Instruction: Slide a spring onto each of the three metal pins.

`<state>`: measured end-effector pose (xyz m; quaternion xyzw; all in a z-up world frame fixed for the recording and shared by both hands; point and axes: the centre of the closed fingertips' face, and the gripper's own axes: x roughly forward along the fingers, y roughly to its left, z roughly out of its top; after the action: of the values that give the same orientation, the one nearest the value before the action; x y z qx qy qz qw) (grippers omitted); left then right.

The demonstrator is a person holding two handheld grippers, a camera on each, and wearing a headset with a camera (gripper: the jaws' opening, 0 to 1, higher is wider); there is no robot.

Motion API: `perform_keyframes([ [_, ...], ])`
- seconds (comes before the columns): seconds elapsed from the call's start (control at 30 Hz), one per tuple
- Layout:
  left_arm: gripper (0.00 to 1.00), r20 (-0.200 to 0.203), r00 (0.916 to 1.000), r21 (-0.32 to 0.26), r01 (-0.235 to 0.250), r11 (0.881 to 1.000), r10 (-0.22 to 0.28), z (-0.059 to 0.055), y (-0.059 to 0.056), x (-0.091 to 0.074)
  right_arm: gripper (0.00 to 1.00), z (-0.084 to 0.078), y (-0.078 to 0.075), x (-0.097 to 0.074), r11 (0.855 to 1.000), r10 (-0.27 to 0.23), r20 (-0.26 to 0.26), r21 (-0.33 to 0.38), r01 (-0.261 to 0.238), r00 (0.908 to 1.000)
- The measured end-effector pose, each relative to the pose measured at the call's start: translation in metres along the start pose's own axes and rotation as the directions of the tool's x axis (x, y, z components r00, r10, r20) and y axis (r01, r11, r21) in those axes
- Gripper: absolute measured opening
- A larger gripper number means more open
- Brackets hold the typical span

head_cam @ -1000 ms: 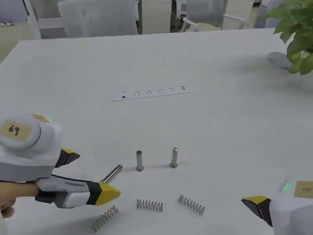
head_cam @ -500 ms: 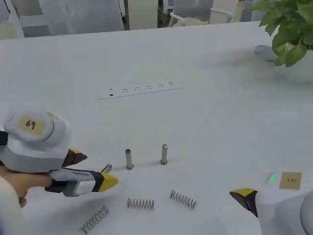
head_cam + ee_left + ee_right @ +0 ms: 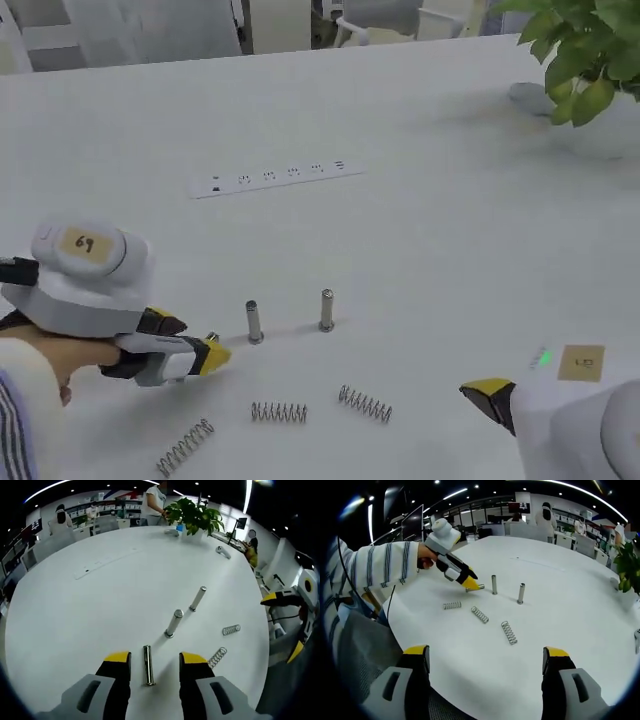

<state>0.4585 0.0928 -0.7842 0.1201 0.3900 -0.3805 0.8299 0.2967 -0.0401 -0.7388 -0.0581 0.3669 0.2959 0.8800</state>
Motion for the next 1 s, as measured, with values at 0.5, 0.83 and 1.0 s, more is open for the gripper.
perform_keyframes([
  [0.5, 0.19, -0.067, 0.9977, -0.001, -0.01, 1.0, 0.01, -0.013, 0.002, 0.015, 0.91, -0.005, 0.001, 0.002, 1.0, 0.007, -0.017, -0.007, -0.007, 0.9998],
  [0.83, 0.08, -0.06, 0.9969, 0.021, -0.05, 0.999, 0.051, -0.01, 0.012, 0.017, 0.91, -0.004, 0.001, 0.002, 1.0, 0.012, -0.013, -0.005, -0.012, 0.9998],
  [1.0, 0.05, -0.07, 0.9941, 0.086, -0.077, 0.993, 0.083, -0.01, 0.011, 0.018, 0.91, -0.005, 0.001, 0.002, 1.0, 0.011, -0.014, -0.001, -0.011, 0.9998],
])
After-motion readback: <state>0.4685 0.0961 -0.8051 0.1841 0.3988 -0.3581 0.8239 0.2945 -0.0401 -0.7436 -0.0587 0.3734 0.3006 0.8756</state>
